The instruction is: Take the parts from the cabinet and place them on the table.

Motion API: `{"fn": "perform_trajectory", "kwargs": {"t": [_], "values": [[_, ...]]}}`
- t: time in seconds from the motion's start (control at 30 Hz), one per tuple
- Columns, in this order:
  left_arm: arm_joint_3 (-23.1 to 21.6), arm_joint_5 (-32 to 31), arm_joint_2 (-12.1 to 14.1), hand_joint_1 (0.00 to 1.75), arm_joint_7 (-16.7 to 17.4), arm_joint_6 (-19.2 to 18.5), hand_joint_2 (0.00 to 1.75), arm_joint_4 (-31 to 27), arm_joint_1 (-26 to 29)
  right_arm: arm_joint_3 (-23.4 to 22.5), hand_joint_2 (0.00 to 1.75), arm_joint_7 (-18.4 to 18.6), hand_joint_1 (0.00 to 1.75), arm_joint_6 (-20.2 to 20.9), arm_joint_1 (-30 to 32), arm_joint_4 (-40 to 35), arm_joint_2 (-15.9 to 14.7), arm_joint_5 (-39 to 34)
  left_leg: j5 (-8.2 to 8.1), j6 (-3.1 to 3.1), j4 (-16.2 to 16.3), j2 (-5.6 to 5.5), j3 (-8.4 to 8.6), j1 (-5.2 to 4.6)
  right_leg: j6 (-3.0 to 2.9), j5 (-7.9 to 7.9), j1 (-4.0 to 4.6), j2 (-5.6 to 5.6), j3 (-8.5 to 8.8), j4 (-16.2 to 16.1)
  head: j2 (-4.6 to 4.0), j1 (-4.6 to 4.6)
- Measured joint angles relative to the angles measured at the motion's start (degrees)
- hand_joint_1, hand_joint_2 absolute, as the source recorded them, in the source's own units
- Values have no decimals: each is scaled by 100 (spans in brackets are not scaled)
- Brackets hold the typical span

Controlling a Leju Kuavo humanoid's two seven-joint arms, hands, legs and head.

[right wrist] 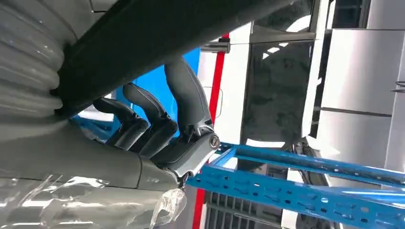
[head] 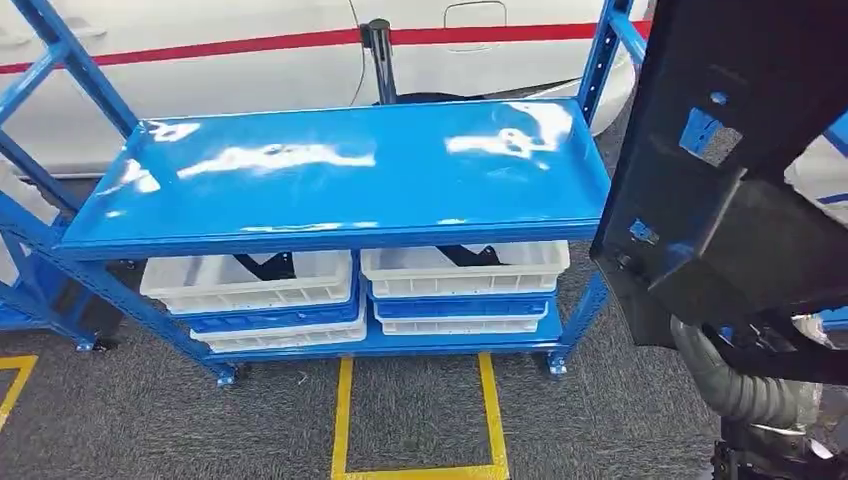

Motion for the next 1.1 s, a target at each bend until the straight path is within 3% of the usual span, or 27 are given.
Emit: {"fn": "perform_trajectory", "kwargs": {"t": [0.03, 0.07, 0.13, 0.17, 0.2, 0.23, 0.27, 0.33, 0.37, 0.4, 0.43, 0.5, 0.53, 0.57, 0.67, 0.7, 0.73, 0.77, 0.83, 0.87, 0.9, 0.93, 0.97, 1.03, 1.07, 1.1], "values": [[0, 9, 6, 0, -2, 0, 175, 0, -13, -2, 175, 0, 175, 0, -1, -24, 0, 4, -7, 71, -505, -44, 281, -15, 23, 26, -2, -4, -18, 0, 0, 0], [0, 9, 9, 0, -4, -18, 175, 0, -18, -9, 175, 0, 175, 0, 1, -44, 0, 9, -5, 77, -657, -37, 337, -31, 61, 68, 13, -7, -45, 1, 0, 2], [2, 9, 11, 0, -22, -29, 175, 0, -1, -13, 175, 0, 175, 4, -10, -44, -11, 9, 29, 94, -623, -40, 263, -67, 129, 133, -13, -10, -68, -13, 0, 2], [2, 9, 13, 0, -22, -22, 175, 0, 2, -15, 175, 0, 175, 4, -8, -46, -11, 9, 60, 129, -627, -39, 241, -75, 167, 172, -16, -10, -71, -35, 0, 7], [2, 9, 11, 0, -24, 0, 175, 0, -3, -20, 175, 0, 175, 9, -5, -48, -20, 9, 169, 202, -713, -28, 223, -3, 205, 155, -2, -11, -104, -23, 0, 0], [2, 9, 13, 0, -24, 2, 175, 0, -18, -20, 175, 2, 175, 11, -12, -50, -20, 9, 231, 211, -732, -24, 187, -15, 215, -32, -18, -16, -180, 128, 0, 4], [2, 9, 20, 0, -28, 35, 175, 0, -20, -24, 175, 2, 175, 11, -16, -59, -26, 9, 269, 263, -729, -17, 124, -14, 216, -369, -20, -17, -321, 489, 0, 13], [2, 6, 13, 0, -31, 184, 175, 0, 4, -31, 175, 2, 175, 11, -10, -61, -31, 9, 345, 264, -724, -2, 21, -22, 246, -939, -16, -16, -636, 1460, 0, 15], [2, 2, 13, 0, -31, 183, 175, 0, 10, -31, 175, 2, 175, 11, -5, -61, -31, 7, 381, 265, -710, 6, -37, -28, 257, -1031, -18, -18, -733, 1810, -2, 20], [2, 0, 11, 0, -33, 181, 175, 0, 10, -31, 175, 2, 175, 11, -7, -61, -31, 4, 417, 259, -695, 16, -92, -28, 264, -967, -20, -19, -698, 1887, 0, 17], [2, 0, 11, 0, -35, 183, 175, 0, 9, -31, 175, 2, 175, 11, -8, -61, -31, 4, 442, 248, -678, 20, -140, -26, 270, -796, -21, -20, -513, 1662, 0, 17], [2, 0, 11, 0, -46, 183, 175, 0, 8, -31, 175, 4, 175, 13, -26, -70, -31, 4, 468, 217, -605, 20, -222, -11, 284, -381, -37, -39, 187, 598, 0, 20], [2, 0, 13, 0, -52, 183, 175, 0, 8, -31, 175, 4, 175, 13, -30, -74, -31, 4, 470, 203, -545, 23, -261, -23, 296, -356, -50, -63, 494, 99, 0, 20], [2, 2, 13, 0, -57, 183, 175, 0, 3, -31, 175, 11, 175, 13, -41, -79, -33, 2, 476, 175, -484, 22, -322, -47, 256, -389, -9, -29, 560, -61, 0, 17], [2, 0, 13, 0, -61, 181, 175, 0, -1, -31, 175, 35, 175, 7, -46, -87, -42, 13, 550, 75, -439, 18, -400, -55, 136, -369, -5, -17, 424, 28, 0, 9], [2, -13, 24, 0, -61, 181, 175, 0, 12, -31, 175, 44, 175, 0, -42, -87, -42, 20, 561, 45, -410, 8, -437, -56, 58, -319, -42, -38, 367, 8, 0, 11], [2, -24, 22, 0, -61, 181, 175, 0, 18, -31, 175, 61, 175, -11, -47, -96, -48, 31, 400, 3, -295, 0, -504, -36, 3, -277, -40, -41, 334, 9, 0, 4], [2, -31, 22, 0, -61, 181, 175, 0, 22, -33, 175, 70, 175, -22, -46, -105, -59, 50, 107, -44, -1, 1, -619, -21, -43, -236, -41, -46, 280, 10, 0, 2], [4, -37, 22, 0, -70, 151, 175, 0, 13, -33, 175, 89, 175, -35, -25, -133, -59, 61, -500, -121, 973, 1, -935, 19, -58, -150, -30, -46, 161, 14, -2, 0], [4, -39, 22, 0, -74, 89, 175, 0, 1, -33, 175, 101, 175, -46, -20, -133, -59, 63, -661, -133, 1402, 0, -1034, 22, -56, -106, -25, -44, 103, 16, 0, 0], [4, -50, 24, 0, -72, -9, 175, 0, -3, -33, 175, 112, 175, -59, -10, -133, -61, 63, -647, -127, 1518, 0, -1004, 24, -56, -70, -22, -39, 61, 16, 0, 0], [4, -53, 24, 0, -68, -46, 175, 0, 0, -33, 175, 114, 175, -70, 7, -135, -61, 63, -529, -116, 1359, 0, -851, 23, -53, -37, -16, -32, 24, 17, 0, 0], [4, -55, 24, 0, -57, -46, 175, 0, 4, -33, 175, 116, 175, -74, 30, -144, -61, 63, -336, -83, 976, -1, -577, 22, -44, -6, -7, -20, -7, 17, 0, 2], [4, -55, 24, 0, -55, -7, 175, 0, -5, -42, 175, 118, 175, -76, 41, -188, -61, 63, 16, 37, -273, -19, 175, -7, -18, 57, 7, -13, -59, 16, 0, 0], [4, -55, 24, 0, -55, -7, 175, 0, -19, -55, 175, 118, 175, -77, 41, -210, -63, 66, -74, 92, -629, -24, 360, -17, 9, 88, 28, -16, -90, 18, 0, 0], [4, -57, 24, 0, -55, -13, 175, 0, -16, -72, 175, 118, 175, -79, 54, -230, -65, 63, -15, 70, -618, -16, 326, -40, 49, 137, 14, -22, -92, -3, 0, 7]]}}
